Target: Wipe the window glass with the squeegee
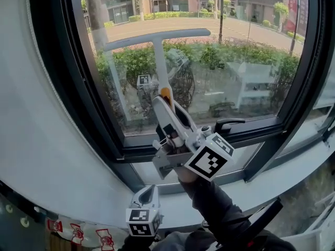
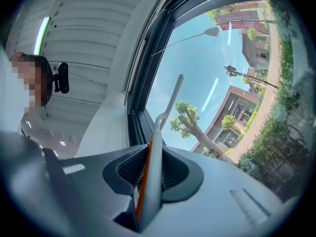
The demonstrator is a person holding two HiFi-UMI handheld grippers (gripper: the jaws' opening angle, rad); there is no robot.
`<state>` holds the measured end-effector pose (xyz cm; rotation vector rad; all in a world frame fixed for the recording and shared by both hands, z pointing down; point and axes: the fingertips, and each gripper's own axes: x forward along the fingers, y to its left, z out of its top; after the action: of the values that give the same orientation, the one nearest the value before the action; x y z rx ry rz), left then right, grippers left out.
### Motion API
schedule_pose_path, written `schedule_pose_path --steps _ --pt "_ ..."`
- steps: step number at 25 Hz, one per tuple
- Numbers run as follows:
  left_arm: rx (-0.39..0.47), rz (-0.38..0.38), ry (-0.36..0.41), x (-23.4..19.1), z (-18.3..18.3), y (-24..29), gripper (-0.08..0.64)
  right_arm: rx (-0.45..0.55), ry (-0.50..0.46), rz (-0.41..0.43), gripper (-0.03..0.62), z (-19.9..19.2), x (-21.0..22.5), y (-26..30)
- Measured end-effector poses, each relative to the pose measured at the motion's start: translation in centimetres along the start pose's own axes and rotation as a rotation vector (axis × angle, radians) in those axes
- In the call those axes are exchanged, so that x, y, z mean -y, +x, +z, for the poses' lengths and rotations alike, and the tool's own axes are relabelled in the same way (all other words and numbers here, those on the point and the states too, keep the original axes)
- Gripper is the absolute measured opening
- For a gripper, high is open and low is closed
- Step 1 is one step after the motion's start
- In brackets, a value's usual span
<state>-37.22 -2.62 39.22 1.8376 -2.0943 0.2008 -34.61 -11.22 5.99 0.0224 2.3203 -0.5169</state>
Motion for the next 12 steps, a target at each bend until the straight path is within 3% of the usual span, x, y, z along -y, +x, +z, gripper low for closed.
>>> schedule_pose_path --steps 12 --pt "-0.008 0.006 -0.014 -1.7 0.1 0.1 -0.002 0.002 0.042 0.041 0.072 -1.8 0.3 4.7"
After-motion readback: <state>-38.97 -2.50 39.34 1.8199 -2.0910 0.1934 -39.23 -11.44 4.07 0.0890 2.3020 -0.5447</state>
